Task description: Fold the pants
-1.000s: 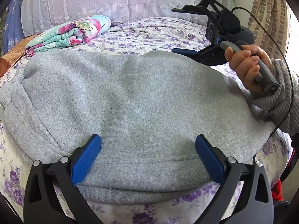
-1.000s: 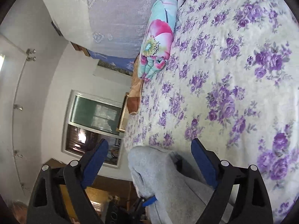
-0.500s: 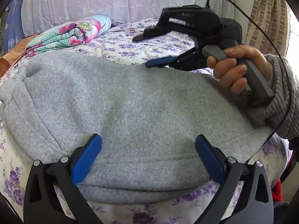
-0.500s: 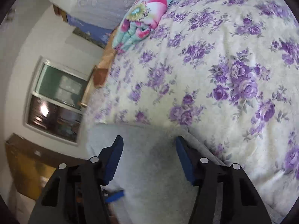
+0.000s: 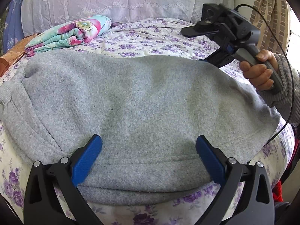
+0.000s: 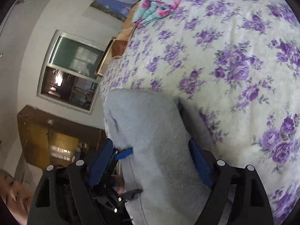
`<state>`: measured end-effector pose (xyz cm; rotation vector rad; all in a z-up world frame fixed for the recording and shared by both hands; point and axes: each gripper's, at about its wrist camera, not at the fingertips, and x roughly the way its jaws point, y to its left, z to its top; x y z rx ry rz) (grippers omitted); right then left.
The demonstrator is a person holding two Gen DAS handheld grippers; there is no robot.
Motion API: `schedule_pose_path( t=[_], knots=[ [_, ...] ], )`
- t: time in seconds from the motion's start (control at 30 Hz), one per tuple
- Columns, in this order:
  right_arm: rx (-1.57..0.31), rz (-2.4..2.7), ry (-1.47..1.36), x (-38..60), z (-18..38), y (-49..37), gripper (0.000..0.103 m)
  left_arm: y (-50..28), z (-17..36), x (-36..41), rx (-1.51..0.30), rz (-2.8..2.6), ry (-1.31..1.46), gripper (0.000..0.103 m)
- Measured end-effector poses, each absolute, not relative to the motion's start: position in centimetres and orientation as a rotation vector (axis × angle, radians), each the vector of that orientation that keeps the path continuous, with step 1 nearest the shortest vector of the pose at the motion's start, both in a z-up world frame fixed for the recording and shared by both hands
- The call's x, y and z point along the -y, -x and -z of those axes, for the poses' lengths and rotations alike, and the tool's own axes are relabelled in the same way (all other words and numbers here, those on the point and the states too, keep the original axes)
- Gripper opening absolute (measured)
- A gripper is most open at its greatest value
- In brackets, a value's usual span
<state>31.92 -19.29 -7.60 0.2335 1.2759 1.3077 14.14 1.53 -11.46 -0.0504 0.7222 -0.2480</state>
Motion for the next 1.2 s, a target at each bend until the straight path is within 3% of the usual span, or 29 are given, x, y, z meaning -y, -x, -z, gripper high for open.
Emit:
schedule_pose_path(
  t=[0.07, 0.1, 0.2, 0.3, 0.47, 0.57, 0.63, 0.7, 0.77, 0.93, 0.97, 1.0, 1.03, 1.13, 1.2],
  knots=[
    [-1.253, -1.366, -0.094, 18.3, 6.8, -29.6, 0.089, -14.1, 11.5, -1.5, -0.723, 0.248, 0.051, 0.098],
    [-1.253, -1.377, -0.042, 17.5, 6.9, -28.9, 0.098, -14.1, 11.5, -1.4, -0.723, 0.248, 0.052, 0.098],
    [-1.268, -1.327, -0.049, 15.1, 8.2, -29.1, 0.1, -14.3, 11.5, -1.4, -0.724, 0.245, 0.049, 0.098],
    [-1.32, -1.313, -0.287, 13.1, 10.2, -32.1, 0.1, -14.3, 11.5, -1.4, -0.724, 0.245, 0.05, 0.098],
    [-1.219, -1.262, -0.801, 15.5, 10.5, -36.3, 0.095, -14.3, 11.4, -1.5, -0.723, 0.248, 0.05, 0.098],
    [-1.284, -1.199, -0.848, 16.3, 12.0, -37.5, 0.073, -14.3, 11.4, -1.6, -0.72, 0.254, 0.055, 0.098],
    [-1.307, -1.146, -0.75, 16.1, 12.8, -37.4, 0.045, -14.2, 11.4, -1.5, -0.72, 0.255, 0.056, 0.098],
    [-1.309, -1.113, -0.711, 16.3, 13.4, -37.4, 0.026, -14.1, 11.3, -1.5, -0.719, 0.257, 0.057, 0.098],
    [-1.282, -1.105, -0.647, 16.3, 13.1, -36.9, 0.017, -14.0, 11.3, -1.6, -0.719, 0.258, 0.057, 0.098],
    [-1.111, -0.95, -0.128, 15.5, 10.4, -35.1, 0.014, -14.0, 11.3, -1.6, -0.719, 0.258, 0.056, 0.098],
    [-1.049, -0.906, 0.003, 15.1, 9.7, -34.6, 0.018, -14.0, 11.3, -1.6, -0.719, 0.258, 0.056, 0.098],
    [-1.009, -0.865, 0.085, 15.0, 9.4, -34.3, 0.037, -14.0, 11.3, -1.6, -0.72, 0.257, 0.056, 0.098],
    [-0.977, -0.828, 0.13, 15.1, 9.0, -34.2, 0.046, -14.0, 11.3, -1.6, -0.719, 0.257, 0.055, 0.098],
    [-0.871, -0.761, 0.195, 15.5, 7.2, -32.7, 0.045, -14.0, 11.3, -1.6, -0.719, 0.258, 0.056, 0.098],
    [-0.776, -0.717, 0.261, 15.3, 5.7, -30.6, 0.033, -14.0, 11.3, -1.6, -0.719, 0.258, 0.056, 0.098]
  ],
)
